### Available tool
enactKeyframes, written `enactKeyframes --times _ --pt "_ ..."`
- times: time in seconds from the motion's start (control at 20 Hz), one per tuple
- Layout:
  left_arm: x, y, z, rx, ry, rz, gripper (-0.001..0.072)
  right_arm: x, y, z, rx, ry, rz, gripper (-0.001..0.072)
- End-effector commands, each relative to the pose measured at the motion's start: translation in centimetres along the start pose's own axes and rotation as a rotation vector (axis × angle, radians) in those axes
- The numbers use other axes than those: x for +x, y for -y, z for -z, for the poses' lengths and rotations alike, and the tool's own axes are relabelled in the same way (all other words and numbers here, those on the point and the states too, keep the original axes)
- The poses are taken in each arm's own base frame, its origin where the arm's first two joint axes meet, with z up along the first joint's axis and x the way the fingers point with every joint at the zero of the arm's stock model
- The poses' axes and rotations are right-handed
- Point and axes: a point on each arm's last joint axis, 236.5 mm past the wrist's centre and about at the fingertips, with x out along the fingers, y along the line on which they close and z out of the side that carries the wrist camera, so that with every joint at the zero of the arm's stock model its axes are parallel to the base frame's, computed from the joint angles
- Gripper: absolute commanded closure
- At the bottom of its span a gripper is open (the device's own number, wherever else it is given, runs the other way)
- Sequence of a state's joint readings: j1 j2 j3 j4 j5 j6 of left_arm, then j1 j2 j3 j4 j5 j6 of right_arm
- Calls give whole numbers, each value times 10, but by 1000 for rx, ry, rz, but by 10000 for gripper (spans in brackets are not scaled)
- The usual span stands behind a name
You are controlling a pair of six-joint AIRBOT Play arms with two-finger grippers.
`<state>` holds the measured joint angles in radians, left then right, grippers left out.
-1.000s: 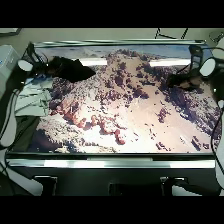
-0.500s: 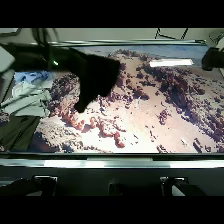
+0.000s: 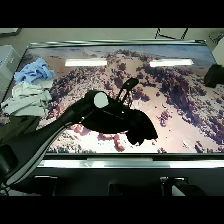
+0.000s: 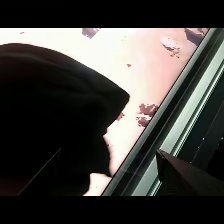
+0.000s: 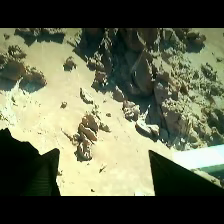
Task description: Fold the clothes and pants, and hang the long-sleeved shirts on hangers.
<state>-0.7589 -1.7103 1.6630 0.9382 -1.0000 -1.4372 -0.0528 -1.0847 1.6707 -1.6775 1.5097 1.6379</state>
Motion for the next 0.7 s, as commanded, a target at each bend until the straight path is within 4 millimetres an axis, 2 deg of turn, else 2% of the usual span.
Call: enactKeyframes --times 0.0,0.05,0.1,0.15,0.25,0.3,0.4,0.5,0.55,0.65 --pt "-44 -77 -2 -99 -58 -97 5 60 -35 39 -70 -255 -123 46" --pt "-78 -120 3 -176 -80 -165 6 82 -45 58 -98 -350 -160 46" --pt "-114 -161 18 -269 -117 -214 5 102 -48 78 -111 -442 -168 46" --pt "-144 -193 36 -360 -152 -231 6 119 -48 97 -111 -518 -167 47" --pt "-183 -238 75 -515 -206 -235 6 147 -61 141 -94 -651 -213 46" --pt "-192 -256 92 -585 -213 -236 6 156 -72 160 -73 -695 -253 43" --pt "-194 -285 126 -706 -217 -237 6 171 -93 189 -15 -730 -333 26" --pt "-177 -299 153 -780 -226 -238 6 188 -96 203 14 -720 -332 21" --pt "-166 -301 160 -793 -219 -224 7 194 -96 207 26 -711 -322 21" --pt "-142 -294 159 -807 -178 -167 8 203 -96 214 54 -723 -309 24"
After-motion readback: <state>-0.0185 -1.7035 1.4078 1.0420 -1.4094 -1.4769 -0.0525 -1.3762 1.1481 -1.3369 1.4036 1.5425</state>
